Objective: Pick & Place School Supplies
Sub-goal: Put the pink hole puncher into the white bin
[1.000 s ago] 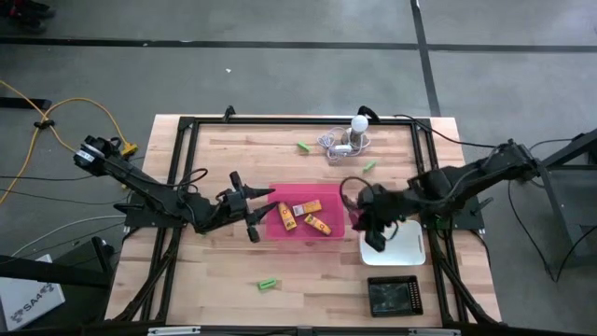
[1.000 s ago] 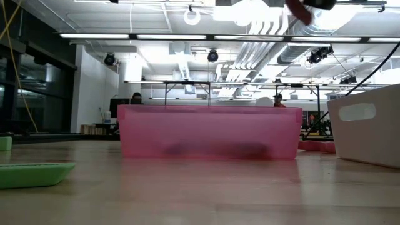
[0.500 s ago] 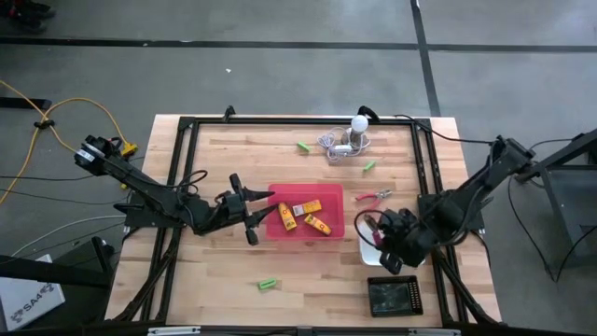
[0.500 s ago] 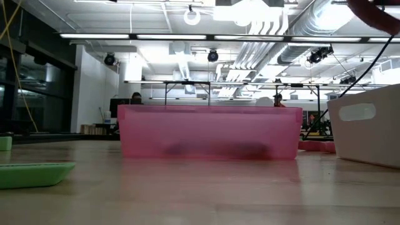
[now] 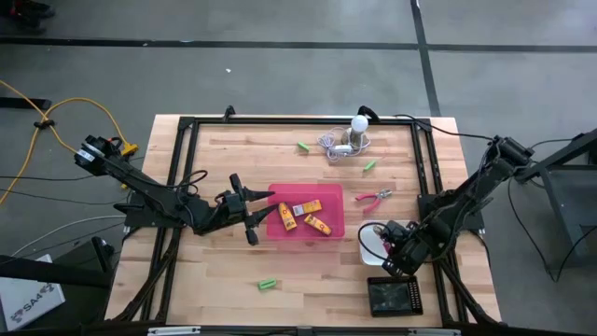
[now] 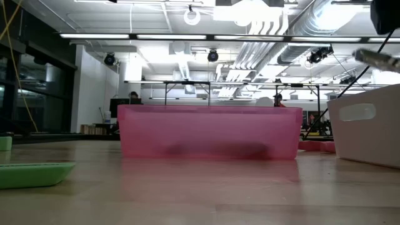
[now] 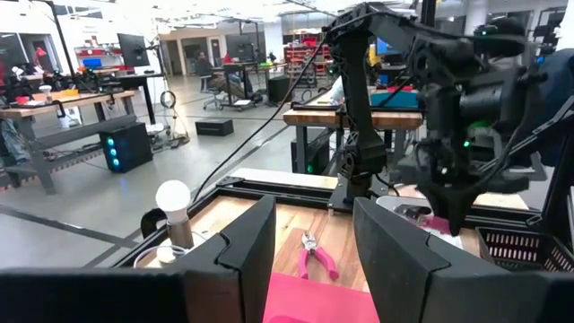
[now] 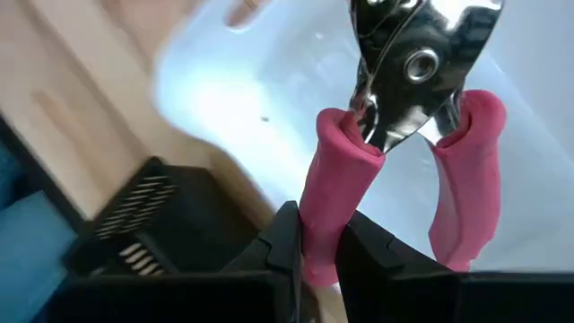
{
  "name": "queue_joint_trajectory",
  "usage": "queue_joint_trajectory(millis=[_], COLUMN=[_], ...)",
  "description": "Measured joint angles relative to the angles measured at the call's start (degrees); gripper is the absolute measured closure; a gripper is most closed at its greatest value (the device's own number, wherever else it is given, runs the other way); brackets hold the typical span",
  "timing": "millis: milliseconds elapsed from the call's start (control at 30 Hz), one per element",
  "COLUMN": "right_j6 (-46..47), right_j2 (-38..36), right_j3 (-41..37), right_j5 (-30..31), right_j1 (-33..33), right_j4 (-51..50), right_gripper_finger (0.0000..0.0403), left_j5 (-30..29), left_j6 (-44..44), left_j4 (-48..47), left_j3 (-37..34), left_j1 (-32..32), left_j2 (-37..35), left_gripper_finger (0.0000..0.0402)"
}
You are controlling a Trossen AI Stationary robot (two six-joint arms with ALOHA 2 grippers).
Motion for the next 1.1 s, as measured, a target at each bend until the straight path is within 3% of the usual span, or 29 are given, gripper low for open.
queue_joint_trajectory(millis=[467, 1100], right_j6=[-0.77, -10.58], right_j2=[0.00, 0.00], right_j3=[-8.57, -9.22], right_j5=[-4.01, -5.65], right_j1=[-0.02, -1.88], right_j4=[3.01, 3.28], right_gripper_finger=[0.0365, 0.0364], left_j5=[0.00, 0.00], left_j6=[0.01, 0.18], left_j4=[0.00, 0.00], left_j3=[0.00, 0.00], left_j1=[0.00, 0.00], left_j2=[0.00, 0.00], left_gripper_finger=[0.0254, 0.0254])
